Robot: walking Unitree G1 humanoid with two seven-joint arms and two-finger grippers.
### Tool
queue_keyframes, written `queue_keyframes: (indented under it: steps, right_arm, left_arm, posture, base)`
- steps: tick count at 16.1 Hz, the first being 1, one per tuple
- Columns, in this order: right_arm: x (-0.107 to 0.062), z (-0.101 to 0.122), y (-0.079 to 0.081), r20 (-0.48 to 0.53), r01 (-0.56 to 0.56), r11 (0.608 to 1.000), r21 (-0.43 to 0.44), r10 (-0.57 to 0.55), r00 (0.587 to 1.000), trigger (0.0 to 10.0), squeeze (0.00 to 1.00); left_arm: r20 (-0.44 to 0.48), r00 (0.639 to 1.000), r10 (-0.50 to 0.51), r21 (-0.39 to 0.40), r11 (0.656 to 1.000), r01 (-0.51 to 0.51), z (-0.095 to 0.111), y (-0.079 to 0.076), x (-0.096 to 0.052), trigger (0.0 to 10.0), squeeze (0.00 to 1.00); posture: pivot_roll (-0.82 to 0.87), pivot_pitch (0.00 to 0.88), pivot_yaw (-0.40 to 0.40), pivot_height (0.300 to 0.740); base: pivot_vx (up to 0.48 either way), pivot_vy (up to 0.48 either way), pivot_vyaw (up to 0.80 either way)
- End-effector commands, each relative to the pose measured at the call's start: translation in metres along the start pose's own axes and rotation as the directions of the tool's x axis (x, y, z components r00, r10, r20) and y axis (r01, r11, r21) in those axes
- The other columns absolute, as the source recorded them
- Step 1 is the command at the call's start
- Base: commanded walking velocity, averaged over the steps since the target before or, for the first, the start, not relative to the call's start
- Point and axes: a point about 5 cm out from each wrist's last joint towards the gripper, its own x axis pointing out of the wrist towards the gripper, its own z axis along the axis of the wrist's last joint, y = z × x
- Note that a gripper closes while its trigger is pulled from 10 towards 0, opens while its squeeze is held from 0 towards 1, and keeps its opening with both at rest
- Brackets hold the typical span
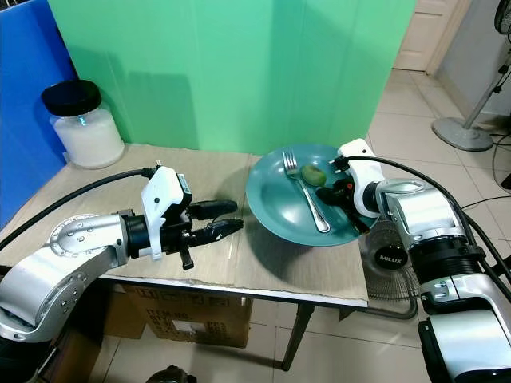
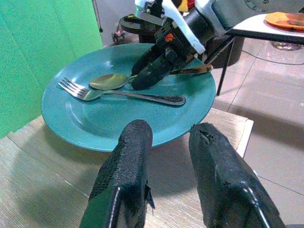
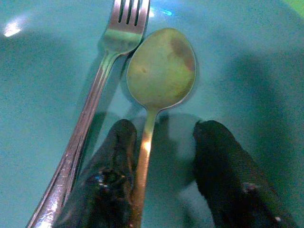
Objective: Setting the table
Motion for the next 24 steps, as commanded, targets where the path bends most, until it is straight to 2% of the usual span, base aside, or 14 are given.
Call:
queue_keyframes:
  steps: [1, 13, 18, 20, 21, 22, 24]
  right_arm:
    - [-0.002, 0.002, -0.002, -0.004, -0.002, 1.000, 0.003, 0.002, 1.000, 0.0, 0.00]
    - [0.001, 0.002, 0.000, 0.006, -0.016, 1.000, 0.012, 0.016, 1.000, 0.0, 0.00]
    - [-0.003, 0.007, 0.002, 0.049, -0.023, 1.000, 0.021, 0.021, 0.999, 0.0, 0.00]
    - [-0.012, 0.015, 0.003, 0.090, -0.016, 1.000, 0.015, 0.014, 0.996, 0.0, 0.00]
    - [-0.030, 0.031, 0.004, 0.206, -0.003, 1.000, 0.015, -0.001, 0.979, 0.0, 0.00]
    - [-0.036, 0.038, 0.005, 0.258, 0.005, 1.000, 0.016, -0.009, 0.966, 0.0, 0.00]
    - [-0.052, 0.050, 0.023, 0.428, 0.000, 0.999, 0.044, -0.019, 0.904, 0.0, 0.00]
  left_arm:
    - [-0.004, 1.000, -0.010, 0.006, 1.000, 0.010, 0.002, 0.001, 0.000, 10.0, 0.00]
    - [-0.019, 1.000, -0.011, 0.033, 0.999, 0.012, 0.001, 0.005, -0.001, 10.0, 0.00]
    - [-0.017, 1.000, -0.007, 0.043, 0.999, 0.008, 0.003, 0.006, 0.000, 10.0, 0.00]
    - [0.002, 1.000, 0.014, 0.050, 0.999, -0.015, 0.006, 0.008, 0.000, 10.0, 0.00]
    - [0.042, 0.996, 0.073, 0.056, 0.996, -0.076, 0.012, 0.013, -0.001, 10.0, 0.00]
    - [0.056, 0.993, 0.101, 0.055, 0.993, -0.105, 0.014, 0.016, -0.002, 10.0, 0.00]
    - [0.100, 0.967, 0.236, 0.036, 0.970, -0.241, 0.017, 0.023, -0.005, 10.0, 0.00]
  posture:
    - [0.08, 0.000, 0.005, 0.740]
    - [0.08, 0.000, 0.020, 0.740]
    - [0.08, 0.000, 0.027, 0.740]
    - [0.08, 0.000, 0.027, 0.740]
    - [0.08, 0.000, 0.026, 0.740]
    - [0.08, 0.000, 0.026, 0.740]
    - [0.08, 0.000, 0.031, 0.740]
  base:
    - [0.000, 0.000, 0.00]
    - [0.000, 0.000, 0.00]
    - [0.000, 0.000, 0.00]
    - [0.000, 0.000, 0.00]
    - [0.000, 0.000, 0.00]
    - [0.000, 0.000, 0.00]
    - [0.000, 0.000, 0.00]
